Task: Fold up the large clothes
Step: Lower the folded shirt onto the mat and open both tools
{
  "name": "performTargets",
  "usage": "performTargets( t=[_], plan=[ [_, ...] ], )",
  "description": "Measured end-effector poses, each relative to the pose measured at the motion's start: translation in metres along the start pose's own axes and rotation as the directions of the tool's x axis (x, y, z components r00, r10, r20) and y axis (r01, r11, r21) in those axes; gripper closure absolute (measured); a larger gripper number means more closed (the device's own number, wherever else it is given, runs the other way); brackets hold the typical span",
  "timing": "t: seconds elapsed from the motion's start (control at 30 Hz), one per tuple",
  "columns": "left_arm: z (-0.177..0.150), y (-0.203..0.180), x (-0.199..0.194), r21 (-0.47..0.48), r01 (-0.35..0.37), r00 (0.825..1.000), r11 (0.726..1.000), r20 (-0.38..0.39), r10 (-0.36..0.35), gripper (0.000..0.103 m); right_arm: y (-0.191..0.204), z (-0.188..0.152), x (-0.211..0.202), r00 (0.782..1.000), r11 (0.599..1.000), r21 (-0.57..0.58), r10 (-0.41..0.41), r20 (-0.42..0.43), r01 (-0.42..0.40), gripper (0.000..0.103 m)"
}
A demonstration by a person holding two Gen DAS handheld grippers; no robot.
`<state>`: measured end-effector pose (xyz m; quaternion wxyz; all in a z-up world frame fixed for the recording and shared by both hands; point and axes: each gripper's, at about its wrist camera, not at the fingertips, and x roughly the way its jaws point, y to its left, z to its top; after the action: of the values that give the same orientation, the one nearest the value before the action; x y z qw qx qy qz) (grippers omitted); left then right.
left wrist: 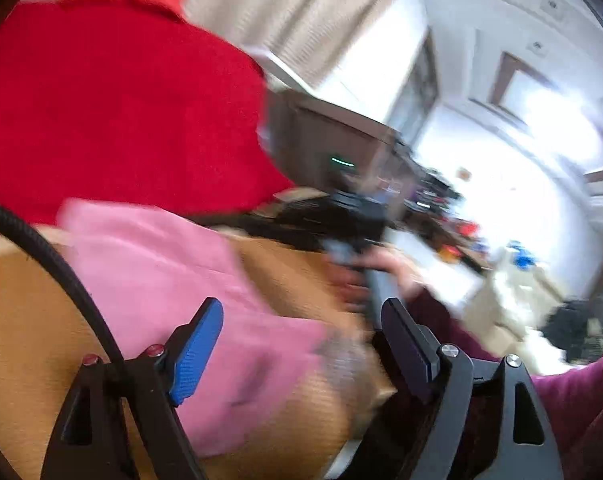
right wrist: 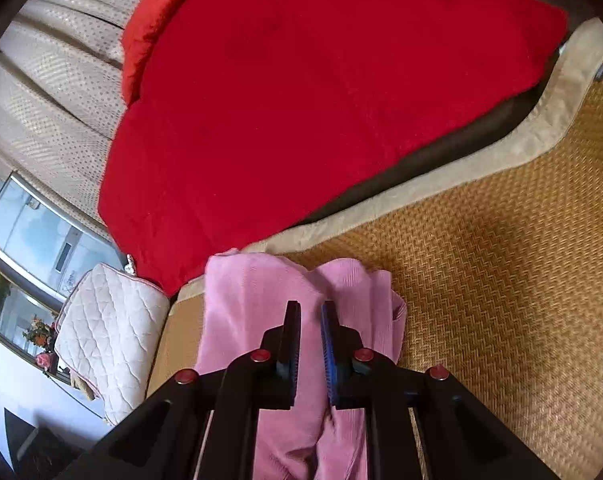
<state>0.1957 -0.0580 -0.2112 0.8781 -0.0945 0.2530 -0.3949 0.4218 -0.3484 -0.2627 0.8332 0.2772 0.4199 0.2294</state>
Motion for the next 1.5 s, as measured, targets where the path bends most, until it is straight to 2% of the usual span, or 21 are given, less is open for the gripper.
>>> performTargets(
  t=[0.03,0.1,0.17,0.2,0.3,0.37,0.43,0.5,0.57,0.6,0.7,0.8,0.87,0.97,1.03,1.07,1.1,1.13,1.2,1.3,1.5],
  plan=[
    [-0.001,0.016,-0.009,-0.015,-0.091,0.996,0.996,0.004,0.091,0.021,0.005,-0.001,-0.009,1.0,1.0,-0.014,0.006,0.009,-0.006,0.09],
    [-0.008,0.041,-0.013,-0.066,-0.215,0.977,0.974,-0.023,0.214,0.021,0.026,-0.008,-0.019,0.999,0.998,-0.06,0.032,0.017,-0.031,0.09],
    [-0.016,0.062,0.001,-0.096,-0.294,0.954,0.951,-0.082,0.287,0.022,0.047,-0.017,-0.02,0.999,0.993,-0.109,0.042,-0.009,-0.043,0.09],
    [-0.021,0.067,0.011,-0.1,-0.306,0.948,0.947,-0.121,0.294,0.022,0.06,-0.022,-0.017,0.999,0.989,-0.141,0.04,-0.024,-0.043,0.09],
    [-0.039,0.063,0.05,-0.057,-0.306,0.928,0.95,-0.242,0.284,0.021,0.084,-0.033,0.001,0.999,0.982,-0.191,-0.007,-0.039,-0.001,0.09],
    [-0.047,0.058,0.067,-0.04,-0.306,0.922,0.951,-0.262,0.285,0.02,0.086,-0.037,0.024,0.994,0.978,-0.202,-0.077,-0.082,0.059,0.09],
    [-0.056,0.06,0.077,-0.077,-0.3,0.916,0.951,-0.301,0.265,0.018,0.07,-0.04,0.057,0.965,0.962,-0.185,-0.228,-0.128,0.203,0.09],
    [-0.062,0.057,0.088,-0.053,-0.308,0.905,0.95,-0.325,0.275,0.017,0.044,-0.044,0.088,0.936,0.948,-0.164,-0.302,-0.182,0.274,0.088],
    [-0.063,0.051,0.098,-0.022,-0.32,0.894,0.947,-0.338,0.294,0.012,0.032,-0.042,0.091,0.948,0.965,-0.106,-0.258,-0.186,0.242,0.088],
    [-0.064,0.055,0.1,-0.067,-0.32,0.893,0.945,-0.356,0.277,0.009,0.034,-0.04,0.088,0.945,0.963,-0.102,-0.265,-0.194,0.249,0.087],
    [-0.066,0.062,0.091,-0.1,-0.304,0.899,0.947,-0.36,0.251,0.006,0.048,-0.034,0.069,0.942,0.953,-0.129,-0.292,-0.167,0.273,0.085],
    [-0.066,0.061,0.091,-0.083,-0.305,0.899,0.949,-0.353,0.258,0.006,0.068,-0.021,0.051,0.977,0.98,-0.134,-0.164,-0.133,0.146,0.085],
    [-0.063,0.06,0.096,-0.082,-0.301,0.901,0.95,-0.35,0.255,0.004,0.082,-0.012,0.052,0.983,0.979,-0.169,-0.137,-0.126,0.115,0.085],
    [-0.052,0.052,0.116,-0.069,-0.311,0.898,0.948,-0.349,0.269,0.004,0.088,0.001,0.085,0.97,0.974,-0.186,-0.164,-0.179,0.13,0.085],
    [-0.053,0.05,0.113,-0.053,-0.325,0.895,0.944,-0.339,0.289,0.004,0.077,0.004,0.115,0.946,0.962,-0.205,-0.226,-0.232,0.179,0.083],
    [-0.049,0.05,0.112,-0.056,-0.335,0.894,0.941,-0.334,0.298,0.004,0.065,0.002,0.137,0.925,0.959,-0.198,-0.253,-0.284,0.202,0.083],
    [-0.048,0.05,0.111,-0.059,-0.336,0.894,0.94,-0.334,0.299,0.004,0.058,0.003,0.145,0.921,0.964,-0.179,-0.243,-0.305,0.195,0.083],
    [-0.046,0.05,0.111,-0.054,-0.335,0.894,0.941,-0.335,0.299,0.004,0.053,0.003,0.147,0.927,0.973,-0.154,-0.213,-0.308,0.172,0.083],
    [-0.046,0.046,0.109,-0.034,-0.344,0.891,0.938,-0.326,0.315,0.004,0.057,0.006,0.137,0.933,0.973,-0.152,-0.211,-0.292,0.173,0.083],
    [-0.041,0.041,0.114,-0.013,-0.365,0.885,0.931,-0.315,0.343,0.004,0.068,0.0,0.103,0.93,0.959,-0.197,-0.254,-0.267,0.205,0.083],
    [-0.033,0.032,0.111,0.009,-0.406,0.873,0.914,-0.293,0.39,0.004,0.077,-0.04,0.023,0.946,0.946,-0.245,-0.262,-0.19,0.213,0.083]
  ],
)
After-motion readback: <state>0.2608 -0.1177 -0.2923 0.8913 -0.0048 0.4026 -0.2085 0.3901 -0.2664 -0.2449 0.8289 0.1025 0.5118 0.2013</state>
